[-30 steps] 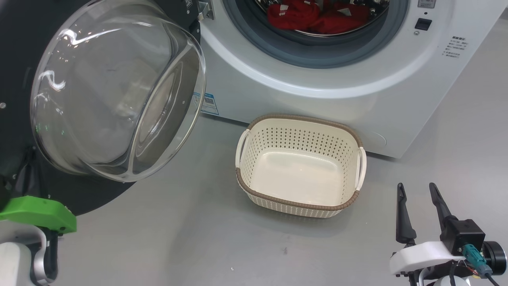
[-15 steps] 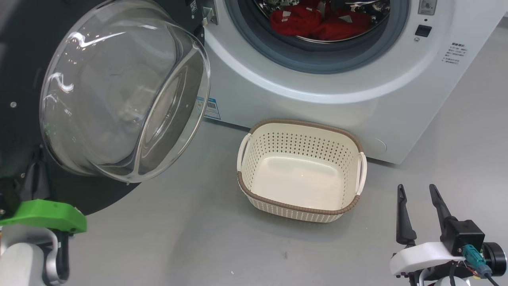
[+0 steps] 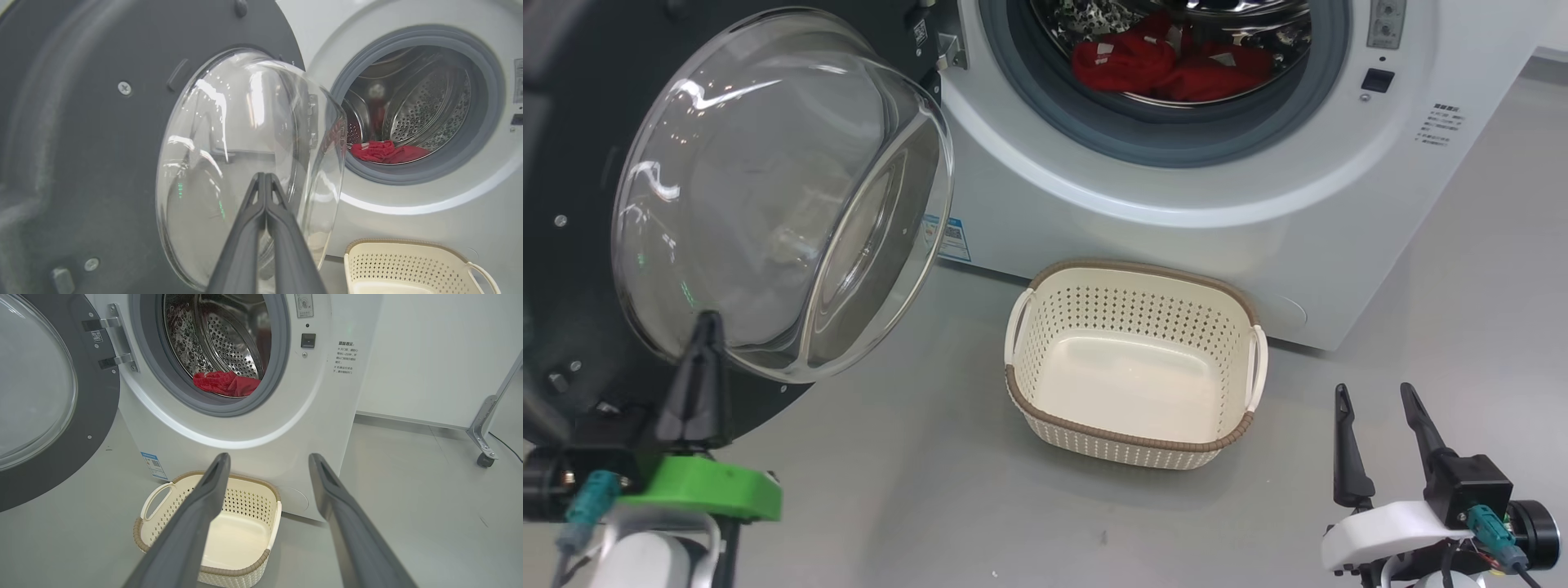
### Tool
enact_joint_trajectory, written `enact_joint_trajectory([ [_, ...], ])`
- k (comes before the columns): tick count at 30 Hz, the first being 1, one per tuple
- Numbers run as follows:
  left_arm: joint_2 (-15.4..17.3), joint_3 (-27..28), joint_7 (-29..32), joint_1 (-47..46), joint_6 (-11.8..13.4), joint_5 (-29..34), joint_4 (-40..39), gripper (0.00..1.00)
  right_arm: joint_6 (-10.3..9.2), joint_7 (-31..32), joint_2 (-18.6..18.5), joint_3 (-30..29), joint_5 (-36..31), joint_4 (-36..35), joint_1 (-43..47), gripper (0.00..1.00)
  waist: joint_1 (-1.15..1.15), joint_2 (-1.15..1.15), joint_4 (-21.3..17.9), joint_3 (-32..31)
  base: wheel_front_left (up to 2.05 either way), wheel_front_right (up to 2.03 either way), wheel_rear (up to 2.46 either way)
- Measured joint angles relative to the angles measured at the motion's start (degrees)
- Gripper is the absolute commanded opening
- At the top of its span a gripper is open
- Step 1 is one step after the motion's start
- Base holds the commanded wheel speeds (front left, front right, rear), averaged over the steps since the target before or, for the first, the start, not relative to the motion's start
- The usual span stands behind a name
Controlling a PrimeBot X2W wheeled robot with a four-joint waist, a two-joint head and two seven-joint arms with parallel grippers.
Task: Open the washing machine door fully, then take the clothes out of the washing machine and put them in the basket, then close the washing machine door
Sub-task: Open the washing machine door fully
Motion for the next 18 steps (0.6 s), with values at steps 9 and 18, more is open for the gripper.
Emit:
enact_joint_trajectory([
  [9, -1.7, -5.1, 0.6, 3.0, -2.0, 0.7, -5.3, 0.0, 0.46, 0.0, 0.0, 1.4, -0.6, -0.2, 0.0, 1.0, 0.0, 0.0, -2.7, -0.3, 0.0, 0.0, 0.0],
  [18, -2.1, -7.6, 3.1, 5.0, -2.6, 1.1, -6.0, 0.85, 1.02, 0.0, 0.0, 2.5, -0.8, -0.2, 0.0, 1.0, 0.0, 0.0, -7.3, -0.7, 0.0, 0.0, 0.0],
])
